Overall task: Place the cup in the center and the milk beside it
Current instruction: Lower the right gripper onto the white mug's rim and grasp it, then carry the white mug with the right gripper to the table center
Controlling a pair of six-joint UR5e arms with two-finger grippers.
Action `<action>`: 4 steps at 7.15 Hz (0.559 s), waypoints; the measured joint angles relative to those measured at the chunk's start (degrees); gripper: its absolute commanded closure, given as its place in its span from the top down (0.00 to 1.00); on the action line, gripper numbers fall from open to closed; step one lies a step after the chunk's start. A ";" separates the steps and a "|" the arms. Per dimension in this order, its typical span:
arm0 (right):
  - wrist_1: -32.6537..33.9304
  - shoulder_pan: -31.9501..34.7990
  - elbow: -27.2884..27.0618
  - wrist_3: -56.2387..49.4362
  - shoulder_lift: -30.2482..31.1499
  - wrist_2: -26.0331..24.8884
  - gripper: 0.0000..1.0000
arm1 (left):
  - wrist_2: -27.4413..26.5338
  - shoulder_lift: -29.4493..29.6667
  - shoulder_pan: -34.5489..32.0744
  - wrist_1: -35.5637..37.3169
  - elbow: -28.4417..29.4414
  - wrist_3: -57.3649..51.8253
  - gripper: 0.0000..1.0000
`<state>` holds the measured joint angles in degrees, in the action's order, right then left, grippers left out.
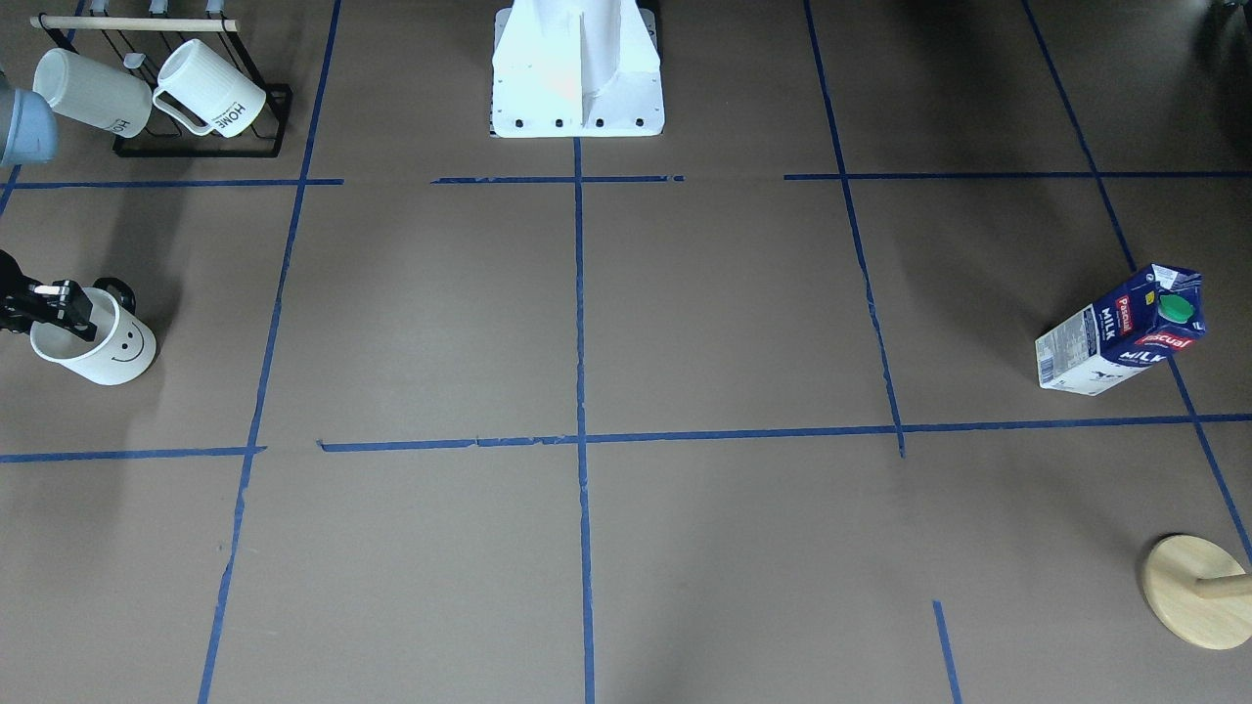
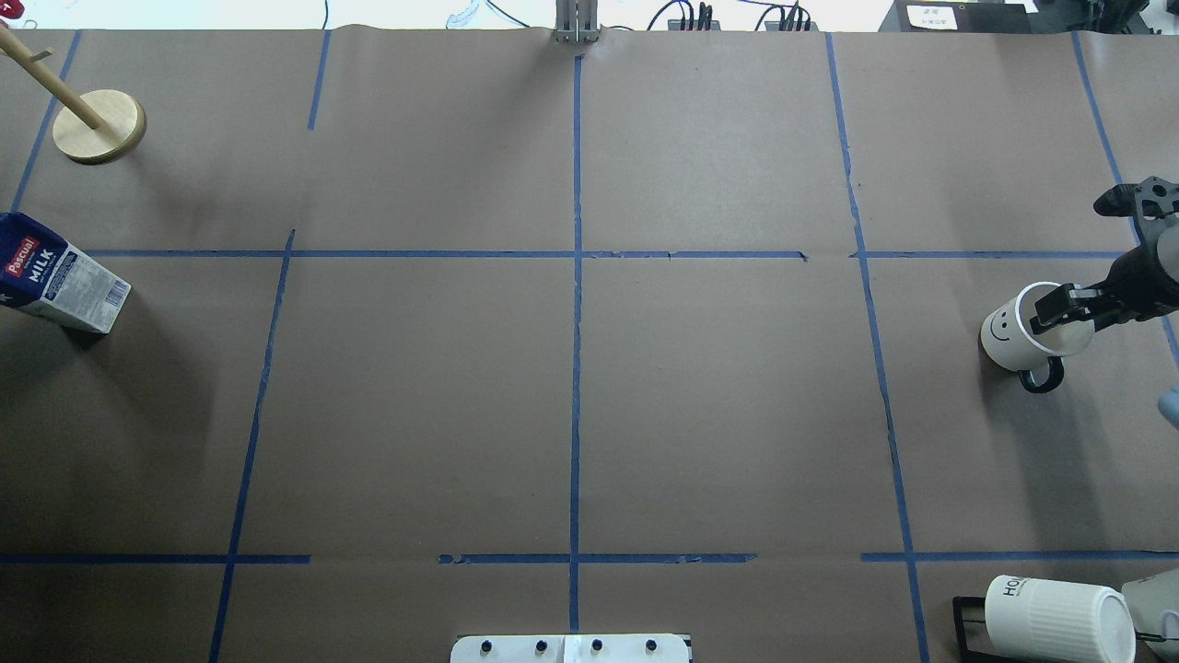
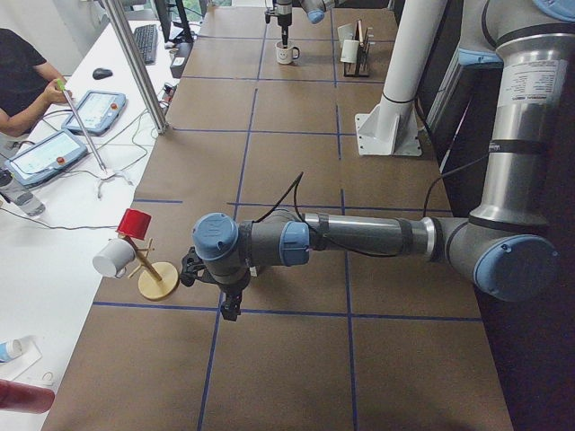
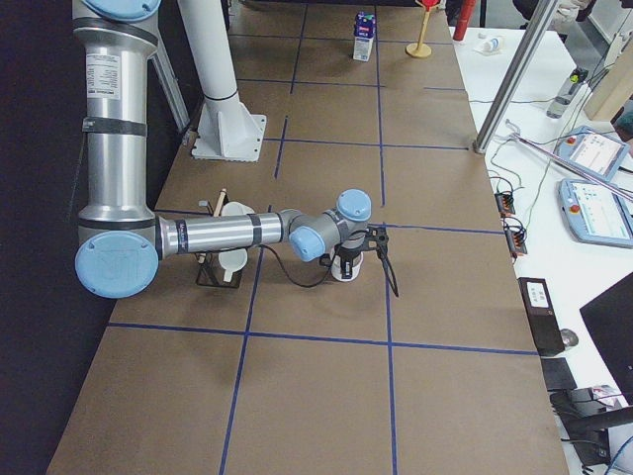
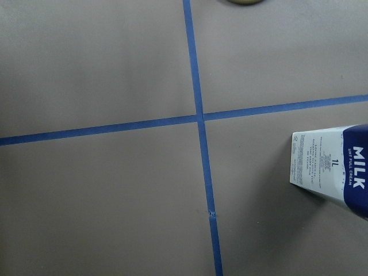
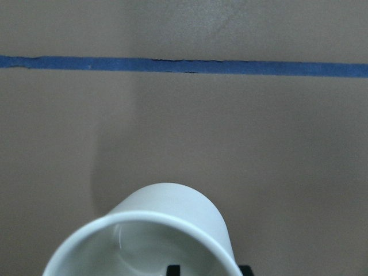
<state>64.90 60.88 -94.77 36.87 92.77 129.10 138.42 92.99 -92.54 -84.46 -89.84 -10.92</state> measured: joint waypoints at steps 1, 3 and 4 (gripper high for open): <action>0.24 -0.09 -1.20 0.01 -0.54 0.18 0.00 | 0.01 0.00 0.00 0.00 0.00 -0.04 1.00; 6.95 -1.93 -5.74 4.02 -9.79 2.32 0.00 | 1.81 -0.07 -0.01 0.00 0.02 -0.05 1.00; 12.65 -5.19 -6.80 9.08 -17.98 3.49 0.00 | 3.87 -0.08 -0.01 0.00 0.08 0.01 1.00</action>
<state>77.54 55.69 -101.57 45.95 74.79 132.59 142.29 92.91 -92.55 -84.46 -89.75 -10.91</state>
